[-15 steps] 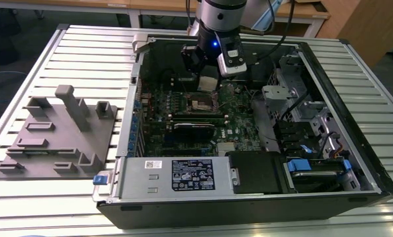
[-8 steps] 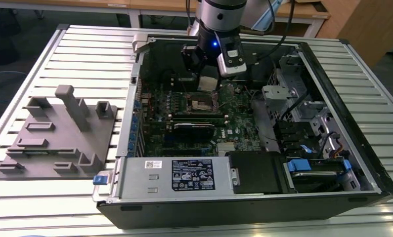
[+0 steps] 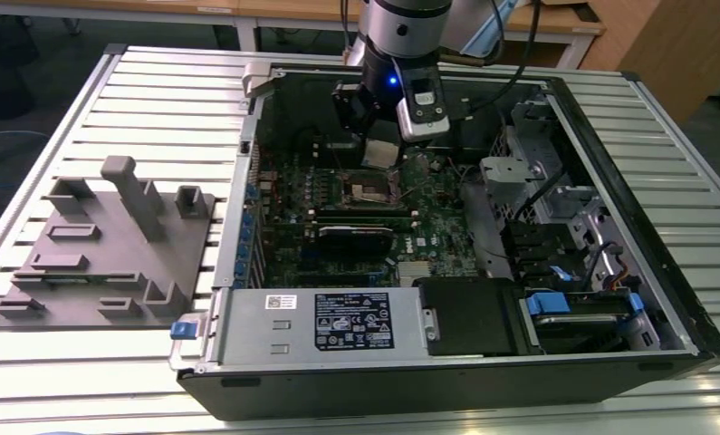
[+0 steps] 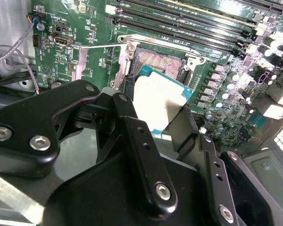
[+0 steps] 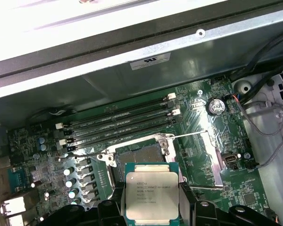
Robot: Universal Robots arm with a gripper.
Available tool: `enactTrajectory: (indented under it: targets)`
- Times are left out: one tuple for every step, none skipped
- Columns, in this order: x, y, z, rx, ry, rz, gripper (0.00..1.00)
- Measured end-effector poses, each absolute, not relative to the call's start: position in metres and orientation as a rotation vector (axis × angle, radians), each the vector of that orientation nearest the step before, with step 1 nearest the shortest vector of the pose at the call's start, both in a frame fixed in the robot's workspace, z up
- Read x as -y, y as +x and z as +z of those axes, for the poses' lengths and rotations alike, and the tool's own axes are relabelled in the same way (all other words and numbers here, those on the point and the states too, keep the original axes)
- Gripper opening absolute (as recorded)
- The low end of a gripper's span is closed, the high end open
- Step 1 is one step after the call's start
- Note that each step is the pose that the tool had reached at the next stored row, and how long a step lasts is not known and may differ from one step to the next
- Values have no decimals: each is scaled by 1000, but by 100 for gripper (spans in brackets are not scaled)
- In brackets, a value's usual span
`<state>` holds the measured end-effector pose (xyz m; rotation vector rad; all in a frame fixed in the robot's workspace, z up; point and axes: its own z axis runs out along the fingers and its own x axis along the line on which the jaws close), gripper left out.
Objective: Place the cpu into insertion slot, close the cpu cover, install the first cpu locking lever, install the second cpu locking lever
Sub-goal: 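Place the cpu into insertion slot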
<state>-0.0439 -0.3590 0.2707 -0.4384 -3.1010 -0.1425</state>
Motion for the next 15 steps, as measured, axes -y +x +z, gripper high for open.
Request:
enactTrajectory:
  targets:
    - [359, -44, 271, 3101, -438, -143, 54]
    - [359, -44, 271, 3101, -438, -143, 54]
    - [359, -44, 271, 3101, -440, -142, 54]
    - [359, -44, 271, 3100, -445, -142, 54]
    - [359, -44, 271, 3099, -455, -143, 54]
    - [359, -44, 271, 3098, -468, -142, 54]
    - [359, -44, 271, 3096, -480, -142, 54]
    - [359, -44, 271, 3095, -486, -143, 54]
    - [359, -44, 271, 3095, -486, -143, 54]
    - [359, -44, 270, 3095, -486, -143, 54]
    - [359, -44, 270, 3095, -487, -143, 54]
    - [359, -44, 270, 3095, -487, -143, 54]
    - [359, -44, 270, 3095, -487, -143, 54]
    - [359, -44, 270, 3095, -487, -143, 54]
    - [359, -44, 270, 3095, -487, -143, 54]
